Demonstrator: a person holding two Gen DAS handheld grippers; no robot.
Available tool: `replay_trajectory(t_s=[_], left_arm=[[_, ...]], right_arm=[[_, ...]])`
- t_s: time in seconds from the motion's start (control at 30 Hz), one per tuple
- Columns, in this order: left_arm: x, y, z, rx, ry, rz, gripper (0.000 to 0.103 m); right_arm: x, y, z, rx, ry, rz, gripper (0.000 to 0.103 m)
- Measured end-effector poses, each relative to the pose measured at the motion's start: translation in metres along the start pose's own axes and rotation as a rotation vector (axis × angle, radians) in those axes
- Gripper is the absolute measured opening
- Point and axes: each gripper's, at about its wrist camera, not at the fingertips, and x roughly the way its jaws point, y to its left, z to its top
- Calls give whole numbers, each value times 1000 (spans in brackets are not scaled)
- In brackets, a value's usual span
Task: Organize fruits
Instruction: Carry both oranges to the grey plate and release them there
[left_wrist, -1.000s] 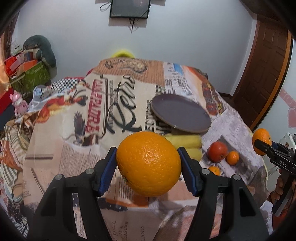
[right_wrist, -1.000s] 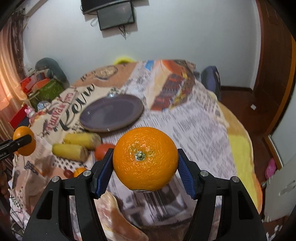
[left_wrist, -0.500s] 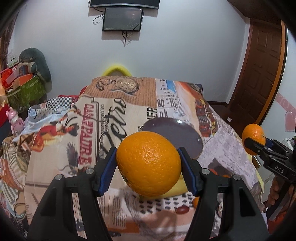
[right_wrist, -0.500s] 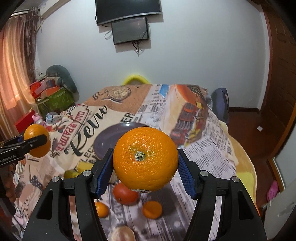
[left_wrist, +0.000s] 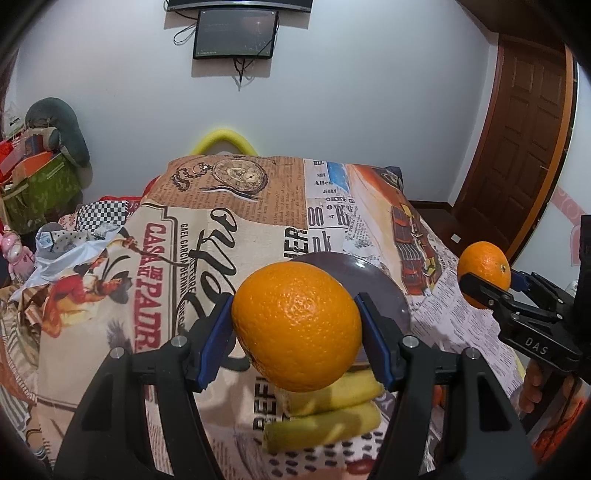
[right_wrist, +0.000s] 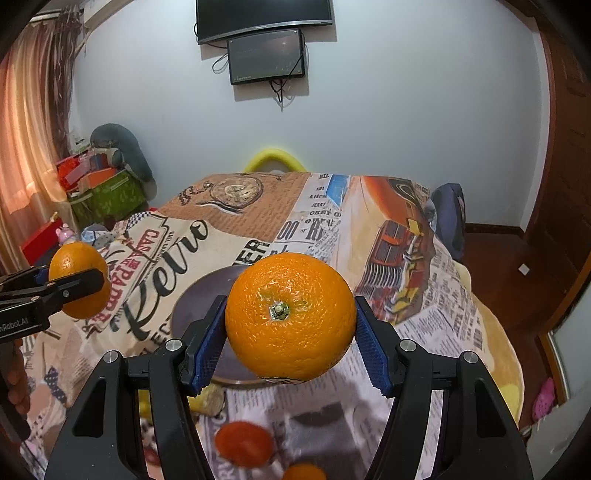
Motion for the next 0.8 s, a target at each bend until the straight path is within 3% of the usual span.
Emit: replay_trajectory(t_s=[0.43, 0.8], left_arm=[[59, 4, 24, -11, 48, -4, 65], [105, 2, 31, 29, 107, 10, 65]], right_arm=[[48, -3, 20, -73, 28, -25, 62], [88, -3, 21, -127, 103, -14, 62]])
